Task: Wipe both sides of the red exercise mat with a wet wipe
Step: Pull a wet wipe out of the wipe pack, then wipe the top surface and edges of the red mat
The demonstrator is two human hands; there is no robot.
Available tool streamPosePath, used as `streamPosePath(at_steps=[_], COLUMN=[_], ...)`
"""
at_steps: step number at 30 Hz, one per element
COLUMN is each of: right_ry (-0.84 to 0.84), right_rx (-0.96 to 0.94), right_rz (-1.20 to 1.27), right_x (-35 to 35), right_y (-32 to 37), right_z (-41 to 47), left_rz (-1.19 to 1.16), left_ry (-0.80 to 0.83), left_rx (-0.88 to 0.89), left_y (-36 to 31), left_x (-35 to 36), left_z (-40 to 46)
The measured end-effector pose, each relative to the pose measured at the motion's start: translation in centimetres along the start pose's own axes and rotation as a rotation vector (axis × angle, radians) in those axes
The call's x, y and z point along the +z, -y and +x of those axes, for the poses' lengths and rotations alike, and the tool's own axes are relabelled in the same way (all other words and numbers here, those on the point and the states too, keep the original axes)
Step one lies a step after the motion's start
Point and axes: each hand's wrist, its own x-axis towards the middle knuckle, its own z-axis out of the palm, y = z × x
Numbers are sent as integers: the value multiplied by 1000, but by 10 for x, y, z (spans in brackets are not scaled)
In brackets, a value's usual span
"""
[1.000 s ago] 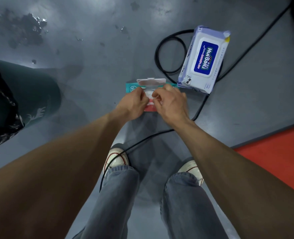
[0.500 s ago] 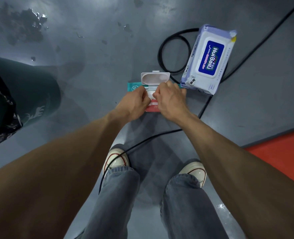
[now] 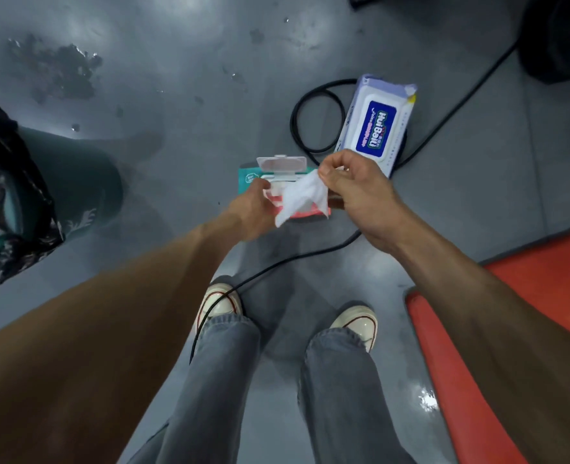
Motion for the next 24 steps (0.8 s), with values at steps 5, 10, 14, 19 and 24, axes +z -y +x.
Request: streamPosePath(at_steps=[5, 10, 14, 19, 24], right_ry=[-126, -165, -240, -293, -437], right_rx=[31, 69, 114, 122, 64], right_rz=[117, 328, 495, 753, 819], right_x=[-5, -9, -12, -24, -59], right_y=[40, 99, 141, 185, 228], right_z=[-57, -161, -244, -355, -458], left_rz=[-2, -440, -670, -388, 0], left_ry=[0, 58, 211, 185, 175], left_rx=[-32, -48, 38, 272, 416], left_y=[-12, -81, -147, -212, -308], left_x=[-22, -46, -49, -53, -58], left_z=[-64, -174, -277, -382, -472])
